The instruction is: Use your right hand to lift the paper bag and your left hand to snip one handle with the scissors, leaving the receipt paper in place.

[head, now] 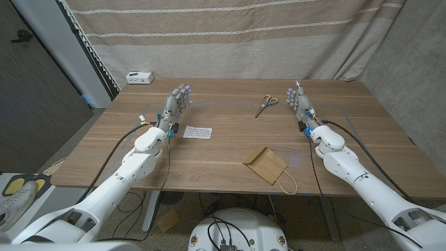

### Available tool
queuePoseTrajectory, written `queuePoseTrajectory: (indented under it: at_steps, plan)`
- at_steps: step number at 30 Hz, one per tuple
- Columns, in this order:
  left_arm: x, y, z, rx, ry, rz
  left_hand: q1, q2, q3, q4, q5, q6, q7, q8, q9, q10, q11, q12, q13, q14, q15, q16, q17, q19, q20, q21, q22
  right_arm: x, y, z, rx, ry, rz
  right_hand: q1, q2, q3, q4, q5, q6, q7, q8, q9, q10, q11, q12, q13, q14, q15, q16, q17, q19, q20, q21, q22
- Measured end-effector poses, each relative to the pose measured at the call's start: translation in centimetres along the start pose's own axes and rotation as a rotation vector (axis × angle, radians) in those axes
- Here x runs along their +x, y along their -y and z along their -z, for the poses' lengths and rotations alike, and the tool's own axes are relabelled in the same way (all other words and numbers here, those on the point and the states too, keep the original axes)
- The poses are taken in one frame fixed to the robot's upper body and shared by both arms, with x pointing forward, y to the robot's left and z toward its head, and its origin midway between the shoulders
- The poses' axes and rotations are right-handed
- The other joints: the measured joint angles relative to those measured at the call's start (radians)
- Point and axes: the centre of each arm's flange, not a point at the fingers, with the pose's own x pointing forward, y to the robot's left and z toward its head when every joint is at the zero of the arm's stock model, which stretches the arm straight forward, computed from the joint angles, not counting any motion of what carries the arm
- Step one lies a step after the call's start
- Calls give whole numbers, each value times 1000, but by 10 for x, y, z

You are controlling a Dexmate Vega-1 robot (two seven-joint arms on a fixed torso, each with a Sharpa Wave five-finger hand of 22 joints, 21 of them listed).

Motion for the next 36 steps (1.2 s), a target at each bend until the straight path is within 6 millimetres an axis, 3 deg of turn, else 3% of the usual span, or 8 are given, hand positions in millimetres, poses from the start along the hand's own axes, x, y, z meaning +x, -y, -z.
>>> queuePoseTrajectory:
  at_steps: [14, 32, 36]
  plan:
    - [-2, -3, 1, -1, 5, 2, 1, -1, 0, 0, 0, 0, 0, 0, 0, 5, -5, 0, 0, 0, 0, 0, 0, 0, 0, 0, 0, -3, -6, 0, 6, 1, -9, 7, 6, 0, 0, 0, 3, 3, 4, 0, 0, 0, 0, 0, 0, 0, 0, 0, 0, 0, -7, 0]
    - [-5, 0, 3, 0, 11, -5, 1, -1, 0, 0, 0, 11, 0, 0, 0, 12, -2, 0, 0, 0, 0, 0, 0, 0, 0, 0, 0, -3, -4, -3, -43, -5, -41, 68, -1, 16, -40, 11, 7, 7, 11, 0, 0, 0, 0, 0, -3, -3, 0, 0, -1, -20, -28, 0]
    - [-5, 1, 3, 0, 15, -5, 1, -1, 0, 0, 0, 11, 0, 0, 0, 12, -2, 0, 0, 0, 0, 0, 0, 0, 0, 0, 0, 1, -3, -6, -74, -6, -52, 102, -4, 25, -60, 14, 3, 3, 11, 0, -1, -1, 0, 0, -7, -7, 0, -2, 3, -24, -35, 0]
